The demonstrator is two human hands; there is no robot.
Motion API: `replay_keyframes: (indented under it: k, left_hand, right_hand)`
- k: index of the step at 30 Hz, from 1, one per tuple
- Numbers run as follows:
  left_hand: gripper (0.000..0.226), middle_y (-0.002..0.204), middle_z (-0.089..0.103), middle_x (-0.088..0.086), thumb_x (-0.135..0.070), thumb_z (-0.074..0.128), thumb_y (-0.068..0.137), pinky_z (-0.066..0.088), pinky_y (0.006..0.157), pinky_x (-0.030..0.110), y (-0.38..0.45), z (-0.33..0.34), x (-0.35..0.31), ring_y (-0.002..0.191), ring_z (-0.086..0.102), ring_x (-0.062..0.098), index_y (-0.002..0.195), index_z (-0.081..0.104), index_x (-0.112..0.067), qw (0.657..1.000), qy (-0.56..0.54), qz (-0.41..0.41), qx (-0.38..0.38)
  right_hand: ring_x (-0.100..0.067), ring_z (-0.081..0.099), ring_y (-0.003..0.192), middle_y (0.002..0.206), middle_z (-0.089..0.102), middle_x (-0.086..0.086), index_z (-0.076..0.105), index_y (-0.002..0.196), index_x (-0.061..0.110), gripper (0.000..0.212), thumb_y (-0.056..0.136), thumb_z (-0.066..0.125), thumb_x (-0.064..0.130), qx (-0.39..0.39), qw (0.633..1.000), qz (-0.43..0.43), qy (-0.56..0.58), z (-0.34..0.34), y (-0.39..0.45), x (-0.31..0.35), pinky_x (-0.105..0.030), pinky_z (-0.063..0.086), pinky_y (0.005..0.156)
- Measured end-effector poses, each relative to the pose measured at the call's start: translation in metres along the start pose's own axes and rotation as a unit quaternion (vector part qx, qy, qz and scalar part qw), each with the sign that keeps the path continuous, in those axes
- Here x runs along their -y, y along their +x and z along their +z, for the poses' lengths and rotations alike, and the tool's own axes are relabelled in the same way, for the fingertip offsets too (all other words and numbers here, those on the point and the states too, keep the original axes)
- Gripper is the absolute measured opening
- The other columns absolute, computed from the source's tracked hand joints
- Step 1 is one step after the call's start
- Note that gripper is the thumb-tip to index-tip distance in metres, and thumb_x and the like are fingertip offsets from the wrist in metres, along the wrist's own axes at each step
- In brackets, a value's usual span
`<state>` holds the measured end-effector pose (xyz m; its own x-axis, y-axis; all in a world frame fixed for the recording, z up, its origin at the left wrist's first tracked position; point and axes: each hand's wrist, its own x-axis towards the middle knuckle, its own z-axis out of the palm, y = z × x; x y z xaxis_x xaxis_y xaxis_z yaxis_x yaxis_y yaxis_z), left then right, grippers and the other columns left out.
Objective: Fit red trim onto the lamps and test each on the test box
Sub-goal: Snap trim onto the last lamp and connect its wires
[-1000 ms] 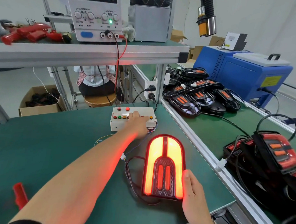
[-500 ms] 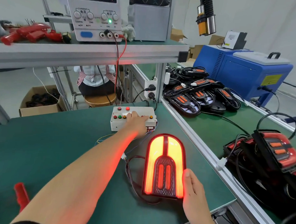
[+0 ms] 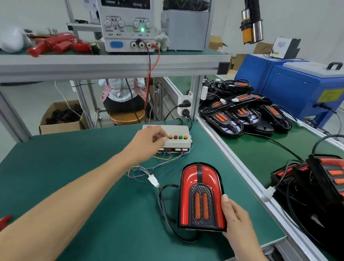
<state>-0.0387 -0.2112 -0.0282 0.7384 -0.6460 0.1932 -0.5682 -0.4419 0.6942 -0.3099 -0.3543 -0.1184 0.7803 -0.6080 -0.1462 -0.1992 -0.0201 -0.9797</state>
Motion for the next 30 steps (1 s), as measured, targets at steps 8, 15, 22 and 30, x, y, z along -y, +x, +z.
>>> replay_keyframes:
  k: [8, 15, 22, 30]
  left_hand:
    - [0.037, 0.115, 0.06, -0.015, -0.021, 0.062, 0.087, 0.03, 0.107, 0.03, -0.077, -0.005, 0.041, 0.119, 0.044, 0.008, 0.123, 0.061, -0.03, 0.919, 0.285, 0.197, 0.19]
    - [0.02, 0.118, 0.057, -0.009, -0.032, 0.051, 0.103, 0.027, 0.111, 0.032, -0.075, 0.008, 0.047, 0.121, 0.045, 0.016, 0.122, 0.055, -0.025, 0.875, 0.387, 0.23, 0.177]
    - [0.017, 0.105, 0.061, 0.006, -0.02, 0.066, 0.098, 0.041, 0.089, 0.033, -0.073, -0.017, 0.032, 0.102, 0.05, 0.026, 0.112, 0.064, -0.009, 0.904, 0.258, 0.292, 0.175]
    - [0.019, 0.099, 0.06, 0.011, -0.023, 0.06, 0.1, 0.037, 0.089, 0.033, -0.069, -0.023, 0.015, 0.098, 0.05, 0.028, 0.097, 0.061, -0.005, 0.874, 0.323, 0.296, 0.209]
  right_hand:
    - [-0.014, 0.034, 0.04, 0.049, 0.046, 0.0, 0.074, 0.074, 0.006, 0.063, 0.099, 0.049, 0.057, -0.016, 0.994, 0.109, -0.017, 0.001, 0.008, 0.013, -0.018, 0.023, 0.04]
    - [-0.014, 0.052, 0.043, 0.048, 0.053, 0.007, 0.06, 0.072, 0.014, 0.061, 0.098, 0.041, 0.066, 0.004, 0.959, 0.086, -0.271, -0.015, 0.012, 0.031, -0.027, 0.044, 0.051]
    - [-0.027, 0.058, 0.11, 0.11, 0.065, 0.004, 0.065, 0.121, 0.031, 0.052, 0.09, 0.046, 0.068, -0.083, 0.792, -0.254, -0.549, 0.041, 0.007, 0.067, -0.044, 0.043, 0.088]
    - [-0.03, 0.059, 0.099, 0.099, 0.07, -0.005, 0.055, 0.085, 0.024, 0.029, 0.102, 0.046, 0.045, 0.104, 0.675, -0.333, -0.65, 0.122, 0.03, 0.101, -0.043, 0.029, 0.088]
